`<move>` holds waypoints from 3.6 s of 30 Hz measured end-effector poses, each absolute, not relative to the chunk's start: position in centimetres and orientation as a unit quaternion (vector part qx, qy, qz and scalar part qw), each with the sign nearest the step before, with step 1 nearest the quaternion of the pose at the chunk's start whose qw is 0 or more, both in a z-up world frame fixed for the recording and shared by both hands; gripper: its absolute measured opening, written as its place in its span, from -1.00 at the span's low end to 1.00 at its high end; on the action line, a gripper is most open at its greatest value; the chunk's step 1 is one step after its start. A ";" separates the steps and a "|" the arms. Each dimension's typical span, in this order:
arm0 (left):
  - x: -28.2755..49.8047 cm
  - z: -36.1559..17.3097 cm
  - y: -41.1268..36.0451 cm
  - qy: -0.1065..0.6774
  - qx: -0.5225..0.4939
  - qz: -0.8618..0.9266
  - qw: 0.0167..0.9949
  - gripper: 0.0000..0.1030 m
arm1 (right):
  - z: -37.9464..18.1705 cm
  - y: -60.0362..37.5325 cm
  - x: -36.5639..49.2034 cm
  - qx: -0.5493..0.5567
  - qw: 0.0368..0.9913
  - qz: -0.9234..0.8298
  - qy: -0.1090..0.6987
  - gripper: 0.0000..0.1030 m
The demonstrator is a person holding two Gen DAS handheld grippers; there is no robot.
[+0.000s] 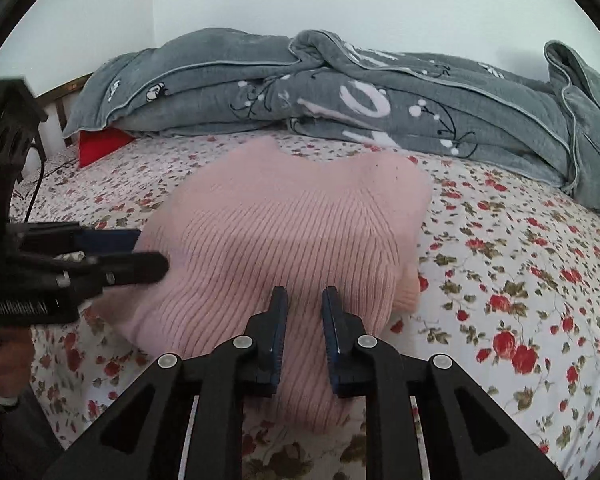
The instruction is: Fold small clothes
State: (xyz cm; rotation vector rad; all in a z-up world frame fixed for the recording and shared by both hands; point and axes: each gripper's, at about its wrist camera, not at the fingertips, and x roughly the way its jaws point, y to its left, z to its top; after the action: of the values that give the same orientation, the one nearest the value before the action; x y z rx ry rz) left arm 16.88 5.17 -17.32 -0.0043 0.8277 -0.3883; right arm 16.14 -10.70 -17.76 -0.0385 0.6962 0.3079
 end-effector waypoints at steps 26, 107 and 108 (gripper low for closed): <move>32.1 -17.5 5.7 0.402 -0.047 -0.213 0.889 -0.08 | -18.3 -14.4 30.9 0.045 0.915 0.106 0.386 -0.39; 17.1 -19.3 6.0 0.430 -0.038 -0.162 0.887 0.30 | -18.6 -15.3 15.9 -0.004 0.928 0.103 0.357 -0.01; 16.9 -19.1 5.8 0.432 -0.032 -0.155 0.888 0.30 | -18.4 -15.3 15.6 -0.008 0.929 0.099 0.356 -0.01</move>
State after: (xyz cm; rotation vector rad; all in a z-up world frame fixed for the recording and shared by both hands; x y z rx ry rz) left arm 16.89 5.84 -19.08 -0.0667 0.8973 -0.3224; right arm 15.62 -15.34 -18.37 -0.0154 0.7296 0.2038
